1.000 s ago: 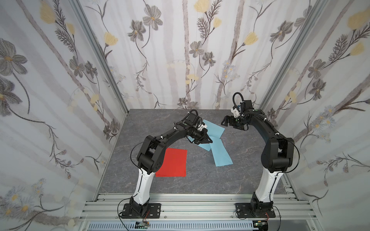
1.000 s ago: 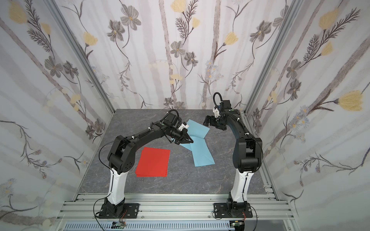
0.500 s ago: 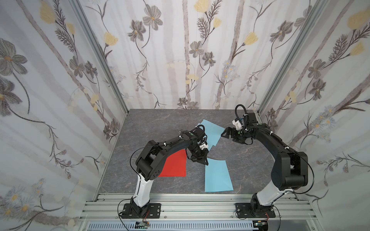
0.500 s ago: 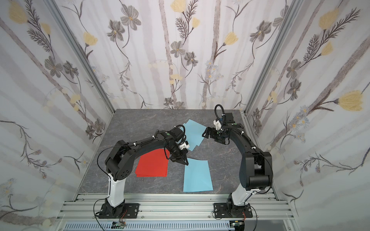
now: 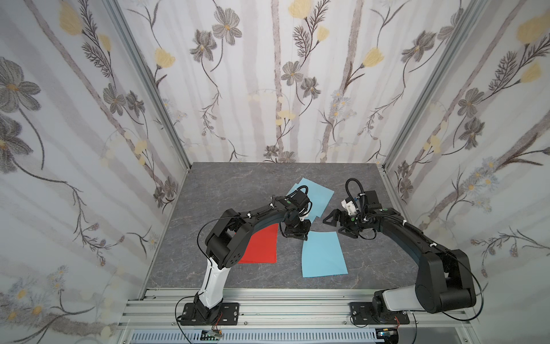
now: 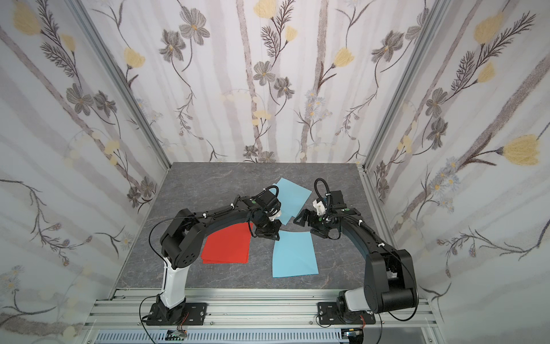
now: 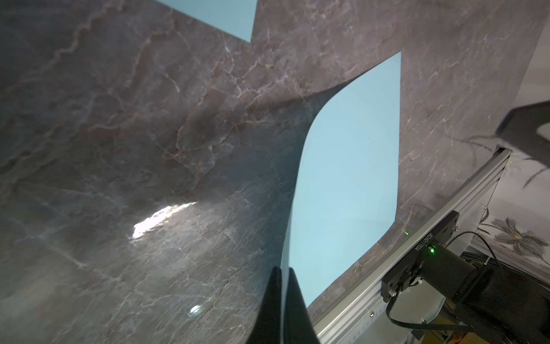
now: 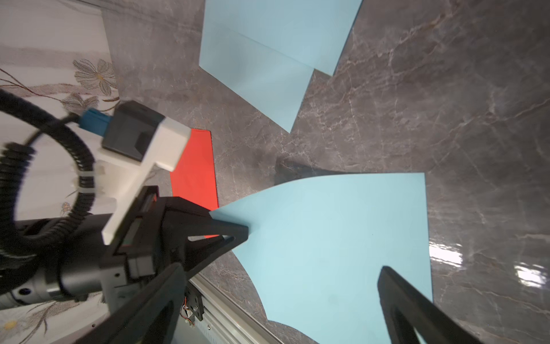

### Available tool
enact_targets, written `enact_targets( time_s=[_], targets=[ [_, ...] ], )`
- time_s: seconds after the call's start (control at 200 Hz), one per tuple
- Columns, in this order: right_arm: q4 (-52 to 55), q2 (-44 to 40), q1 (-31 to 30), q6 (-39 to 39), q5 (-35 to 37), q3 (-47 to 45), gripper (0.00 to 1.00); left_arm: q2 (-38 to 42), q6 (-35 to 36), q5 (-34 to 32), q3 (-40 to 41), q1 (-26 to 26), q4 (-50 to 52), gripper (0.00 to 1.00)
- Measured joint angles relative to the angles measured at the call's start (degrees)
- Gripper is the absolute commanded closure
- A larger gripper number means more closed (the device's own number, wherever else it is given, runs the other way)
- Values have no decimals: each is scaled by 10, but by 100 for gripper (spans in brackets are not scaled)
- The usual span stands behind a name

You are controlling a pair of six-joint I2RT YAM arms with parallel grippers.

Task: Sort the scattered colored papers by color
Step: Place the colored paper at the center of the board.

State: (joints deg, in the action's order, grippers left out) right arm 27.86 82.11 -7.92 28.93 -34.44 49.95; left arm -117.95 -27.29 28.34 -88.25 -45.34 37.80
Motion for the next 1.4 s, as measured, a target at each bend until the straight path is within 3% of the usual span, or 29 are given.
enact_targets(
  time_s=[0.42, 1.024, 1.069, 1.149, 1.194, 1.294, 1.399],
  targets=[
    [-63, 61, -50, 26, 2, -41, 0, -14, 5, -20, -34, 0, 5, 100],
    [-91, 74, -53, 10, 29, -59, 0, -32, 16, -20, -70, -1, 44, 100],
    [-91, 75, -53, 10, 29, -59, 0, -34, 16, -20, -72, -1, 47, 82],
    [-90, 76, -53, 10, 29, -57, 0, -37, 18, -20, -77, -1, 53, 73],
    [-90, 78, -53, 10, 29, -57, 0, -39, 19, -23, -82, -1, 61, 60],
    [-87, 80, -53, 10, 29, -54, 0, -39, 30, -36, -97, -1, 83, 59],
    [-85, 82, -53, 10, 29, -53, 0, -38, 50, -57, -128, 2, 118, 42]
  ],
)
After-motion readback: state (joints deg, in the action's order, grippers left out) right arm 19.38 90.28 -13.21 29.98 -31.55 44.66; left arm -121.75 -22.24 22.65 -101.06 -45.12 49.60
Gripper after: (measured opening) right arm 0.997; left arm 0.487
